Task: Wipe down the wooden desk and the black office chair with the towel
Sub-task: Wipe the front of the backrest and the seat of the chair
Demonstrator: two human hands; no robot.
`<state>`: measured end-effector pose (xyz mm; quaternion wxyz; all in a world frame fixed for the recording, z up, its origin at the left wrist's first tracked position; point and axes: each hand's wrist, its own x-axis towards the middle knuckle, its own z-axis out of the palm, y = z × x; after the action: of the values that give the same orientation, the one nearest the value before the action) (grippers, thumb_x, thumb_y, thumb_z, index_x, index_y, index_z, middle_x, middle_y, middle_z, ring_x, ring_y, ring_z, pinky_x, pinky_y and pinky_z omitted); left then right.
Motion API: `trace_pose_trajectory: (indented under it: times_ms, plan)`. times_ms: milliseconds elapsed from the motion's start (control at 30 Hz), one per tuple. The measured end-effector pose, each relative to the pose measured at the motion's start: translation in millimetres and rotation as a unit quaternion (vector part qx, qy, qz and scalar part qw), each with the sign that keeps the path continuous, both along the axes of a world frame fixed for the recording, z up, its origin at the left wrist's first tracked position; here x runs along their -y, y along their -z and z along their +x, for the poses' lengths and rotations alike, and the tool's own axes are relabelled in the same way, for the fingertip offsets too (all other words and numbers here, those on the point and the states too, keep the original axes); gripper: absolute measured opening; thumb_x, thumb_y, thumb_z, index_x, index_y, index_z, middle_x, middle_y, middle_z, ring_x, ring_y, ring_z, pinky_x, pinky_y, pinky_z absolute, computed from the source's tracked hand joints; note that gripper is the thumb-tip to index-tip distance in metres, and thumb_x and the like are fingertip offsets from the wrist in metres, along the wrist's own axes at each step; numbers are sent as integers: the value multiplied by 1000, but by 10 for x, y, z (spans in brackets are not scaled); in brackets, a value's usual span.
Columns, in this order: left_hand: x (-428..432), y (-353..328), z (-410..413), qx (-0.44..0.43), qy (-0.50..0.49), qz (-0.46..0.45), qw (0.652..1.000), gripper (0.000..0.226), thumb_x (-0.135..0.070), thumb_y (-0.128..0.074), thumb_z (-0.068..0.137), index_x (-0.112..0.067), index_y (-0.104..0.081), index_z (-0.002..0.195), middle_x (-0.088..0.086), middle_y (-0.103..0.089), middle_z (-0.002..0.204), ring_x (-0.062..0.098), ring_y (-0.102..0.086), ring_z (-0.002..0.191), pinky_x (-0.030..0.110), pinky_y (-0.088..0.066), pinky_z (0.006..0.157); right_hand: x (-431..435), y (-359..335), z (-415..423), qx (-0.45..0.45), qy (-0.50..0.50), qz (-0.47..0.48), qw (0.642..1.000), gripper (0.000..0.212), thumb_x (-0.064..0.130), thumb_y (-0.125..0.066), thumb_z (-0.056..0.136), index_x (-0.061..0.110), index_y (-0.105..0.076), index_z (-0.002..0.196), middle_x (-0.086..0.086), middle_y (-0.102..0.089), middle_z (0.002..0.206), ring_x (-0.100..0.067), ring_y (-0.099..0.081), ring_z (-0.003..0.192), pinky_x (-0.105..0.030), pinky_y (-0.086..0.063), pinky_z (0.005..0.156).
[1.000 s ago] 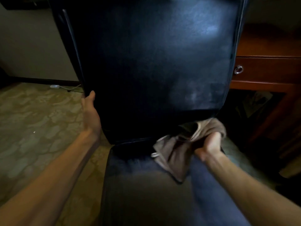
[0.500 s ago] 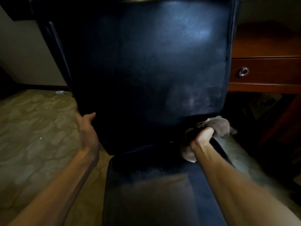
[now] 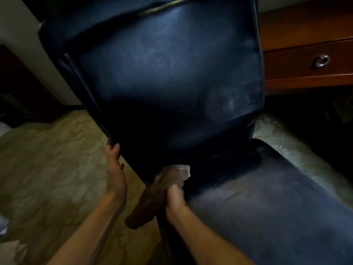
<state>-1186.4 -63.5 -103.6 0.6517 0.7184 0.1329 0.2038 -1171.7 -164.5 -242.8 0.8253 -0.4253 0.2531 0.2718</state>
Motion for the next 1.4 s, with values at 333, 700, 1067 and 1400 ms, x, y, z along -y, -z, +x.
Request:
trace_pose_trajectory:
  times_ms: [333,700,1067,1400]
  plan:
    - [-236,-28,-33,-24,65,-64,996,72,-68,-8,102,-33,-43,154,-19,-52,151,6,-45,140,39,-28,110,1734,-423,180,76,276,-88,954,31,29,-26,107,28,-51,89,20,-67,56,-7,-57,79,-30,-49,78]
    - [-26,-55,60,20,67,-49,996,43,-51,-15,110,-39,-56,120,-38,-70,92,-22,-63,87,-1,-45,63,-459,-481,244,-20,218,1,976,17,29,-43,100,23,-58,104,-12,-57,117,-32,-57,112,-45,-51,99]
    - [-204,-137,100,-4,76,77,994,53,-56,-39,105,-25,-49,146,-18,-63,129,-14,-59,111,8,-46,88,-647,-1000,-114,-18,140,82,987,36,32,-59,98,8,-65,124,-16,-70,115,-31,-68,100,-44,-57,94]
    - [473,-197,144,26,-58,187,980,85,-69,-42,85,-30,-27,158,-4,-11,171,16,-12,156,34,-14,122,1342,-1022,-314,214,233,-408,856,29,30,-62,95,10,-69,115,-10,-67,117,-31,-59,120,-29,-39,104]
